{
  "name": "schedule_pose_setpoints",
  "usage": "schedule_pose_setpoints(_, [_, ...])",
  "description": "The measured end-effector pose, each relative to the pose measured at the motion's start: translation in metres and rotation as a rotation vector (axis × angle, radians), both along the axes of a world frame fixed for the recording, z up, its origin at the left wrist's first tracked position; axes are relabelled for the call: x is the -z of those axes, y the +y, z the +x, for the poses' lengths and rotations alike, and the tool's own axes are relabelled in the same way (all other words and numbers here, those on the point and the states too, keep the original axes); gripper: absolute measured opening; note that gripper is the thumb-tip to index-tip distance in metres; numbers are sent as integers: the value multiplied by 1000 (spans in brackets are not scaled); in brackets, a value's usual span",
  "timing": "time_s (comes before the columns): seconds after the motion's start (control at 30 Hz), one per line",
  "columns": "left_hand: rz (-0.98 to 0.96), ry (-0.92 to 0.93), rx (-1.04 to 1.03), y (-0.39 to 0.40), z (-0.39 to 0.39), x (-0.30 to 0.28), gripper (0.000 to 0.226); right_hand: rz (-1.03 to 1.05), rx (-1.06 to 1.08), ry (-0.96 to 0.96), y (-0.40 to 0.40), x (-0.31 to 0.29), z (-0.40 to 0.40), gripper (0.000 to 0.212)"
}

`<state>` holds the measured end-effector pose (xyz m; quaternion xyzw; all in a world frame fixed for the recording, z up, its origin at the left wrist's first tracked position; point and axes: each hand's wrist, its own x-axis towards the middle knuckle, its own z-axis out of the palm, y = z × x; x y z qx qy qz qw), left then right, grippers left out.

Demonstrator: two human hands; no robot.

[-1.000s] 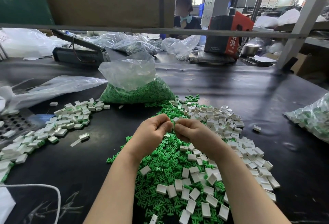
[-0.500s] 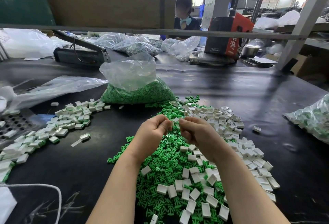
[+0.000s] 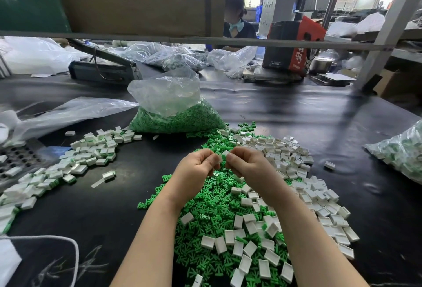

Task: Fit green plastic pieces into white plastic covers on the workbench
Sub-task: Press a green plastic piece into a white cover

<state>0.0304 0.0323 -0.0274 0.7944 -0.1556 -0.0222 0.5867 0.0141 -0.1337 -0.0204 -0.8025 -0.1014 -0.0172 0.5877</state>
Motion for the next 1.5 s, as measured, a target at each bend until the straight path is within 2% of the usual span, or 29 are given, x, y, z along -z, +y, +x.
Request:
schedule_pose_setpoints(0.13, [9,-2,12,2,1,1,28,-80,-36,-24,1,-1,-1,24])
schedule_pose_setpoints(0.47, [81,15,97,5,-1,-1,26,-98,-134,77,-2,-2,-4,30])
schedule_pose_setpoints(0.7, [182,-38,90,4,-1,0,24,-168,-146,43,-3,-2,-6,30])
schedule_pose_setpoints(1.13, [223,-85,130,6,-2,-3,21,-215,-167,26,-9,-1,-5,30])
schedule_pose_setpoints(1.3, [259,-67,130,5,-2,-1,19,-315,-164,-27,-6,-2,-5,33])
schedule_pose_setpoints(1.5, [179,-69,52,4,-2,-1,24,-190,-133,-9,-4,-3,-6,29])
